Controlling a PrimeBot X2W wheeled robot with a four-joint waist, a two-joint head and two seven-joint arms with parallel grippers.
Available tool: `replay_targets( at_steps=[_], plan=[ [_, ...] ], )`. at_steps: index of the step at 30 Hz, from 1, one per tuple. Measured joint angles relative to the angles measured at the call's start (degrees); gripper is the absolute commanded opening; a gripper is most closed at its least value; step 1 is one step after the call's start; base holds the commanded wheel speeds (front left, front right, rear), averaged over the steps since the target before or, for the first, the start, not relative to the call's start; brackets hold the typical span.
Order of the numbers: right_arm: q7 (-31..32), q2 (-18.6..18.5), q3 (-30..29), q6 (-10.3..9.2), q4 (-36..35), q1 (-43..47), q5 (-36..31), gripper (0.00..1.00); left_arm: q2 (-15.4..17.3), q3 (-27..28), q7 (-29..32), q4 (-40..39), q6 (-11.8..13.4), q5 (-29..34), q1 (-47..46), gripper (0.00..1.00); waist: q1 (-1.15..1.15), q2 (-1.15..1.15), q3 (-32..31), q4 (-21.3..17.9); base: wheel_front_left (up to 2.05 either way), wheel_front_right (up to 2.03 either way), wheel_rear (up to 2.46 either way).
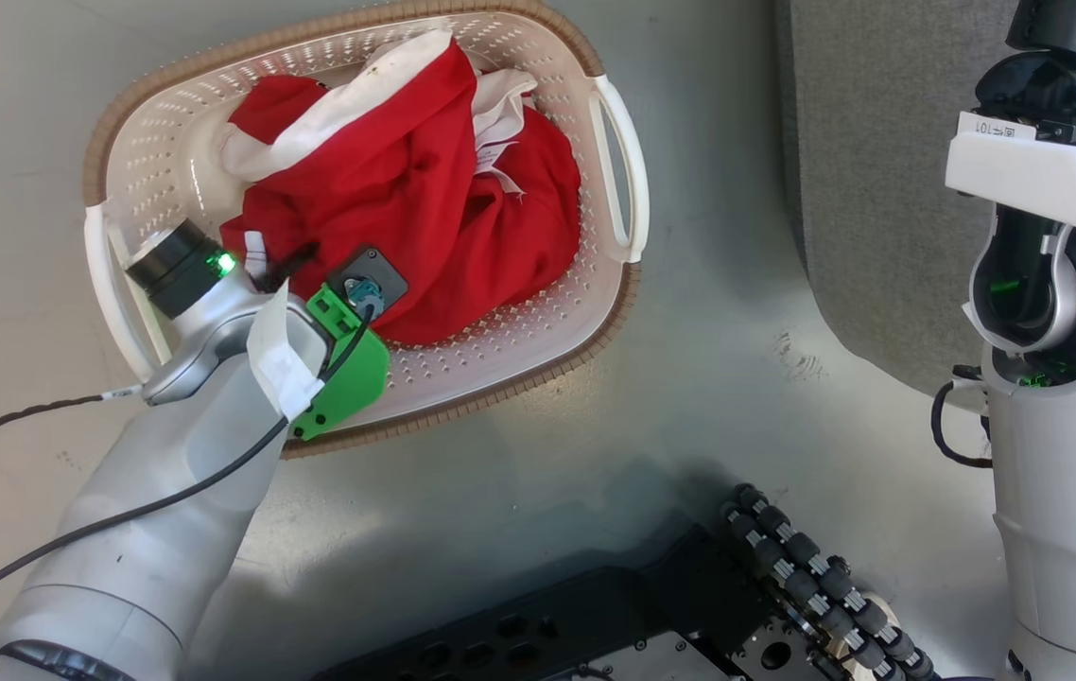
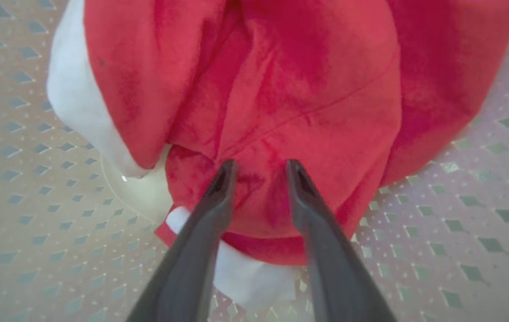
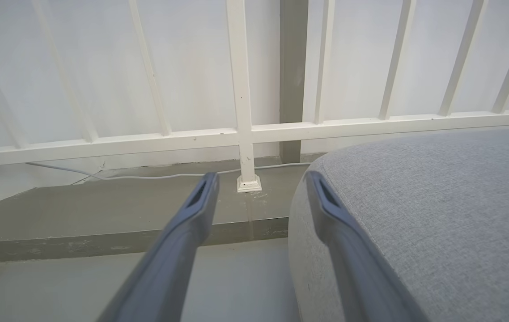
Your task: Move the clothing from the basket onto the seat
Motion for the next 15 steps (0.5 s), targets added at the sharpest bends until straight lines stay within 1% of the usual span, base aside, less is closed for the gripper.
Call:
replay_targets(
  at_steps=[7,15],
  plan=[
    [0.0,0.0,-0.5,0.0,0.0,0.0,0.0,1.0,0.0,-0.6,0.5,2.6,0.0,-0.3,-0.1,0.0,0.0,0.0,0.0,-0.6,0.0,0.0,0.0],
    [0.0,0.0,-2.3,0.0,0.3,0.0,0.0,1.0,-0.6,0.5,-2.1,2.5,0.0,-2.0,-0.7,0.0,0.0,0.0,-1.0,-0.4,0.0,0.0,0.0]
  ],
)
